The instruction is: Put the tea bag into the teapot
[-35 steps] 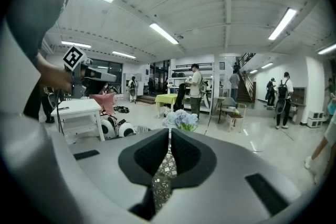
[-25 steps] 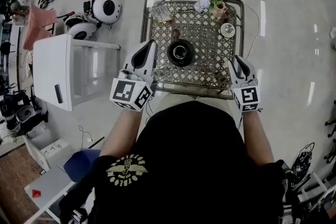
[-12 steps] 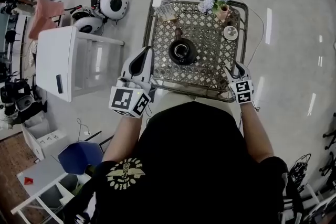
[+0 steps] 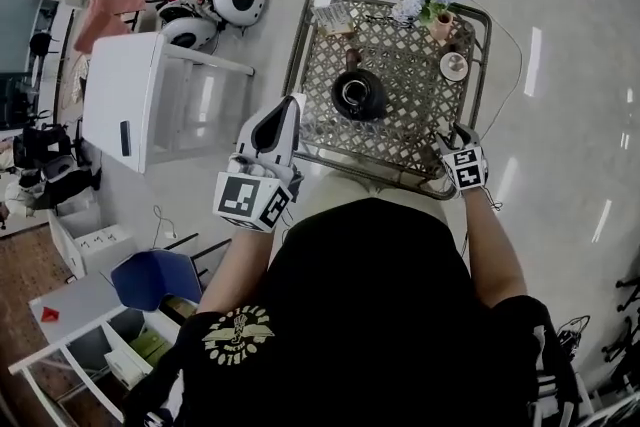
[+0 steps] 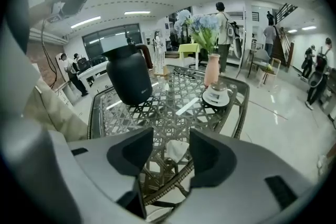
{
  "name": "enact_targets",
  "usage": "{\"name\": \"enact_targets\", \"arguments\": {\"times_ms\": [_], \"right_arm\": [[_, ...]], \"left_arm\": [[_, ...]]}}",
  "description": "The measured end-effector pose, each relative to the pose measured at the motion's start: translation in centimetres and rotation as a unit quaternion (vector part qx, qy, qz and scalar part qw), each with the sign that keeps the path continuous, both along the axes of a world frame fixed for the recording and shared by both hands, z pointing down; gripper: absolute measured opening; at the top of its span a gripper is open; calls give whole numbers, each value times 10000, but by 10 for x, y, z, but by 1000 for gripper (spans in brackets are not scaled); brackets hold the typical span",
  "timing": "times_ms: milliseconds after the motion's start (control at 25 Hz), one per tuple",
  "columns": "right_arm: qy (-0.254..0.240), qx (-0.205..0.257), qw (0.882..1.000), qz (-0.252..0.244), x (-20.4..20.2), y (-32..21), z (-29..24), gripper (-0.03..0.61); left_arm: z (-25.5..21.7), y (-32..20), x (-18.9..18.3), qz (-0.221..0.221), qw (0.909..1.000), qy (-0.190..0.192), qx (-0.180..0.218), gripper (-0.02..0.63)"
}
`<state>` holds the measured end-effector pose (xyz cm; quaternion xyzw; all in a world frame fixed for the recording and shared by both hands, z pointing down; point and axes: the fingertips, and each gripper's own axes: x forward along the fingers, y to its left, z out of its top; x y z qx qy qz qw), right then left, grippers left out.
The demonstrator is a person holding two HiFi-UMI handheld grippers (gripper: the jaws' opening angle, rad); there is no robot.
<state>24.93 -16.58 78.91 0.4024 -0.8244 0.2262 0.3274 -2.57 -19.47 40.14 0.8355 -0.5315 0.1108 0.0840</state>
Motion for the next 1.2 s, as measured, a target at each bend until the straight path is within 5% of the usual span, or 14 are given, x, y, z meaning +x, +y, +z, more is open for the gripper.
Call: {"name": "enact_targets", "arguments": {"times_ms": [400, 520, 560, 840, 1200], "right_arm": [[391, -475, 9981, -36, -2, 0, 47, 177], [830, -488, 9953, -124, 2, -1, 54, 14], [897, -522, 9945, -153, 2, 0, 56, 12], [232, -221, 9982, 506, 9, -6, 12, 11], [-22, -61, 9950, 996, 9, -3, -38, 11]], "left_arm": [[3, 4, 10, 188, 9994, -293, -26, -5], [8, -2, 11, 307, 9992, -268, -18, -5], [9, -4, 12, 359, 9990, -263, -10, -5], [3, -26, 12, 674, 9976, -147, 100, -5], [-4, -54, 8, 1035, 9943, 110, 251, -5]]}}
